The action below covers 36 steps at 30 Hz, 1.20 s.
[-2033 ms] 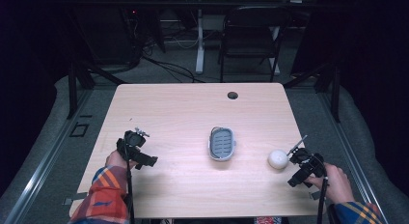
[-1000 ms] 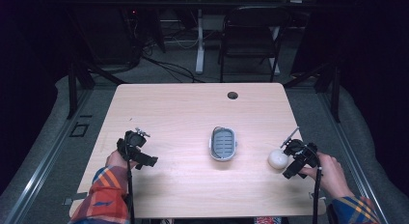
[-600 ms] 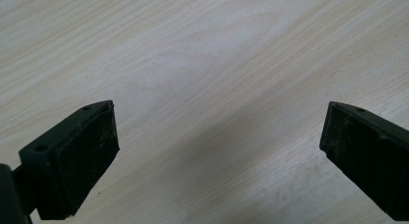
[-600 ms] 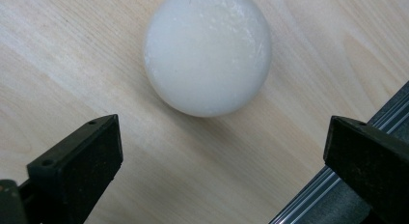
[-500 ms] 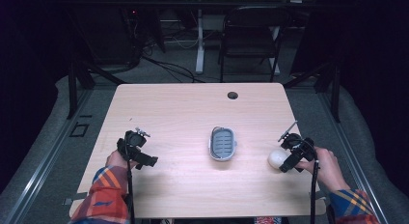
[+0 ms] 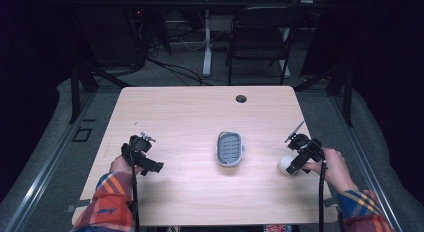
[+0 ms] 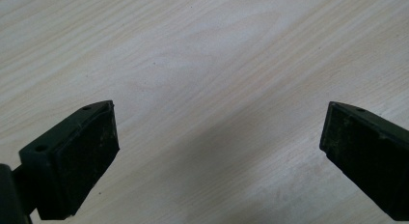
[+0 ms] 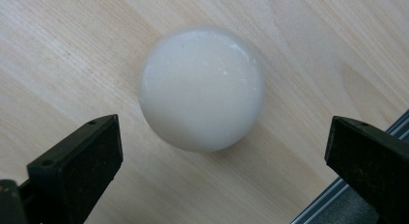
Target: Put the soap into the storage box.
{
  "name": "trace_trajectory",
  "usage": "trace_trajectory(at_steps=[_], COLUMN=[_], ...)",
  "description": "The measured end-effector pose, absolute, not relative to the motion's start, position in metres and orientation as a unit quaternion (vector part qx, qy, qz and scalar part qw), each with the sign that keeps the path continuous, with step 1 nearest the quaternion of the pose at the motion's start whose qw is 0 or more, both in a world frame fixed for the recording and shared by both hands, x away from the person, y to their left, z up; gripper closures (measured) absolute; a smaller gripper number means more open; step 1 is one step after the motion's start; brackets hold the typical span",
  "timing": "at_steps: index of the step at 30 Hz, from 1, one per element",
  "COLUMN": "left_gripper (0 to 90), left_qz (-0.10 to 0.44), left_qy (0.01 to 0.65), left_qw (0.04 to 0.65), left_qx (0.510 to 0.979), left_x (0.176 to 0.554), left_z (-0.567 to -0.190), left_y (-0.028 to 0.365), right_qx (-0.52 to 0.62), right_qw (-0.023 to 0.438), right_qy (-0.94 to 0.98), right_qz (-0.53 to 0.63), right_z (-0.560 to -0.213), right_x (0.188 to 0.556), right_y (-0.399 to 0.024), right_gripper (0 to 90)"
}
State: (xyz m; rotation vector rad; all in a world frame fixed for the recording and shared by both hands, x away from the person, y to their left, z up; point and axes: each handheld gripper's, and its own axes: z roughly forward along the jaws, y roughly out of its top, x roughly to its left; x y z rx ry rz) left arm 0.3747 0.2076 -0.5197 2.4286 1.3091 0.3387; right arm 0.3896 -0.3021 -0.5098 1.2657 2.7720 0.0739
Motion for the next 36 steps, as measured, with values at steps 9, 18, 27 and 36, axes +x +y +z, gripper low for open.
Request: trace_trajectory(at_steps=[9, 18, 27, 36], left_gripper=[0.1, 0.1, 0.1, 0.1], left_qz=[0.119, 0.119, 0.118, 0.117], left_qy=[0.463, 0.463, 0.464, 0.463], left_qw=[0.179, 0.179, 0.179, 0.179], left_qx=[0.860, 0.860, 0.860, 0.860], left_x=[0.375, 0.375, 0.375, 0.375], left_z=[-0.520, -0.520, -0.520, -0.520], left_y=[0.208, 0.208, 0.207, 0.207], right_qx=[0.431, 0.417, 0.421, 0.401], right_qw=[0.053, 0.047, 0.043, 0.029], right_qy=[0.899, 0.907, 0.905, 0.915], right_qz=[0.049, 0.032, 0.035, 0.004], right_z=[-0.516, -0.520, -0.528, -0.530], right_x=[0.394, 0.402, 0.405, 0.410], right_y=[-0.296, -0.286, -0.282, -0.279], right_gripper=[0.0, 0.0, 0.0, 4.5])
